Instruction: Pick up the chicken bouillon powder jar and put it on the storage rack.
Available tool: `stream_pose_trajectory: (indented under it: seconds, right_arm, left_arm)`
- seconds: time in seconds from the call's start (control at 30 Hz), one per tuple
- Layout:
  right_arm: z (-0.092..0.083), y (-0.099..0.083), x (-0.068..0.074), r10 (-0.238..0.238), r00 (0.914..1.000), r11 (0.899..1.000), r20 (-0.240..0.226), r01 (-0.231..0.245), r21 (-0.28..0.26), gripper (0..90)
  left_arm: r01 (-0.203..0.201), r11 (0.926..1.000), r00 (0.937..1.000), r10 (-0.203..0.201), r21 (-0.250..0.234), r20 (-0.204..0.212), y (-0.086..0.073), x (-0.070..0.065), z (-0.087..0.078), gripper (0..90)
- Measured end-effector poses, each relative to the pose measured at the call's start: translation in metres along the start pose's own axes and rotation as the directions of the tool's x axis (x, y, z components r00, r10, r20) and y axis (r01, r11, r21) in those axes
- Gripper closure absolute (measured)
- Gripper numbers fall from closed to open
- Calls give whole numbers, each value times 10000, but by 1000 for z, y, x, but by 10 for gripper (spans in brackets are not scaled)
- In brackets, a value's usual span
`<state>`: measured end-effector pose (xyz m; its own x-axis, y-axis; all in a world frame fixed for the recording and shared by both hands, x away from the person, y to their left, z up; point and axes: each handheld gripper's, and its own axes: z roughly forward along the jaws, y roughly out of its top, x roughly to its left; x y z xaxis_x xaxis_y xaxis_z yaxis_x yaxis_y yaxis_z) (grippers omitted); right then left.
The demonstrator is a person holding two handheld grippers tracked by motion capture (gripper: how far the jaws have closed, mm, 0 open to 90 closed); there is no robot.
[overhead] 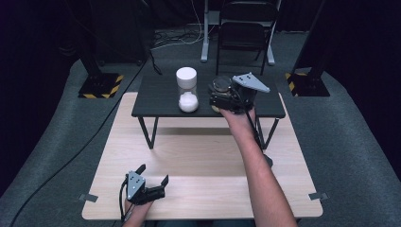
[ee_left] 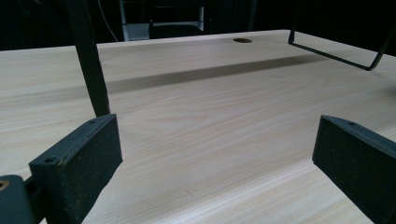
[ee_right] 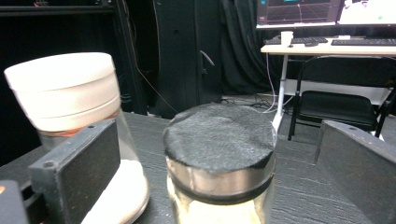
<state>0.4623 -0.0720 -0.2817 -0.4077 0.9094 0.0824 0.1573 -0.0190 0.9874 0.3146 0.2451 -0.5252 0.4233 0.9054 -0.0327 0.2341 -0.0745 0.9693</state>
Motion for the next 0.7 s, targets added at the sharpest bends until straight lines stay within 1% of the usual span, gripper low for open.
stream_pose_trajectory:
  seconds: [0.23,0.57,0.7]
  right_arm:
    - [-16,-1,-1,143,9996,9999,-225,-144,-37,0]
    - [-40,-6,-4,138,9993,9998,-339,-143,-144,0]
    - [-47,-9,-4,150,9993,9997,-355,-156,-170,0]
  left_arm:
    - [-31,10000,10000,31,21,26,0,-1,0,11]
    - [-149,9999,9999,149,47,87,0,-1,0,12]
    - [-160,9999,9998,159,62,98,0,-1,0,12]
